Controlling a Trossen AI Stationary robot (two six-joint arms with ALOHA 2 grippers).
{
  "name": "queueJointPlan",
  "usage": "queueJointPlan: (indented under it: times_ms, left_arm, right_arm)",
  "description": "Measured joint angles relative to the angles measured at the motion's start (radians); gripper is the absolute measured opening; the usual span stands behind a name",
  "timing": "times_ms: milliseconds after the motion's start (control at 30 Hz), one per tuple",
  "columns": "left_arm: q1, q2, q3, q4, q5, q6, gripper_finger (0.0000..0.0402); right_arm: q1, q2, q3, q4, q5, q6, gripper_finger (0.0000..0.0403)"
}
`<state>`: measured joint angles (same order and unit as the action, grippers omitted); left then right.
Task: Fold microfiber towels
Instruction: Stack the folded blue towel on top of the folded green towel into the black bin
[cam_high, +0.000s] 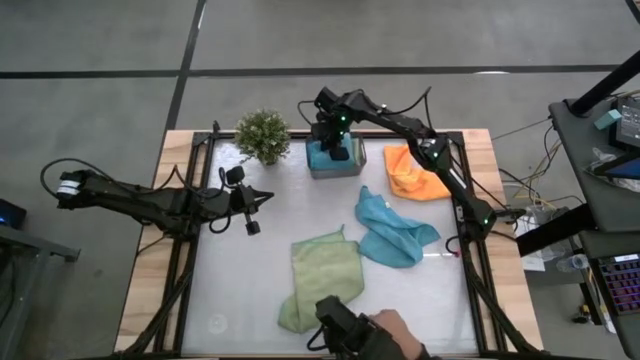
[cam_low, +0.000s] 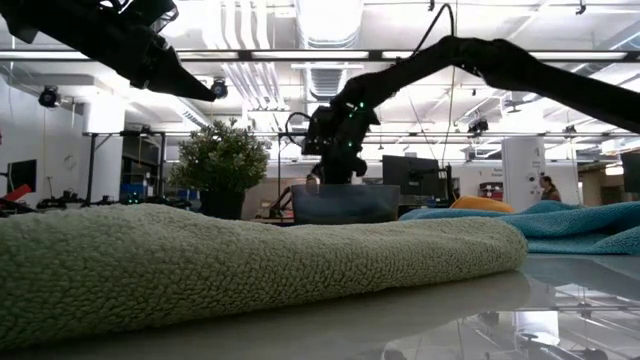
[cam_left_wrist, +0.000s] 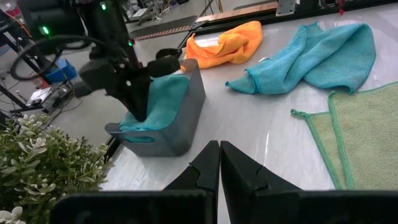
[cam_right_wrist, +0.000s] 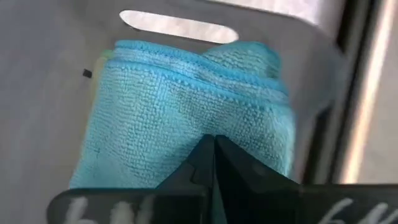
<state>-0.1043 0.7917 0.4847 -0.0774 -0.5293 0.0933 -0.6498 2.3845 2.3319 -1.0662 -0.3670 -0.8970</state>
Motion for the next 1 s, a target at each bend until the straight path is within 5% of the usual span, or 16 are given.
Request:
queueJointPlan:
  times_ms: [467, 1000]
  left_arm:
    - [0.033, 0.167, 0.096, 0.069, 0.006, 0.003, 0.0000]
    - [0.406, 0.594, 0.513, -0.090, 0.330, 0.290, 0.0000]
  right_arm:
    - [-0.005, -0.114, -0.017, -0.165, 0.080, 0.040, 0.0008]
    - [-0.036, -0.190, -0.310, 0.051, 0.169, 0.045, 0.0008]
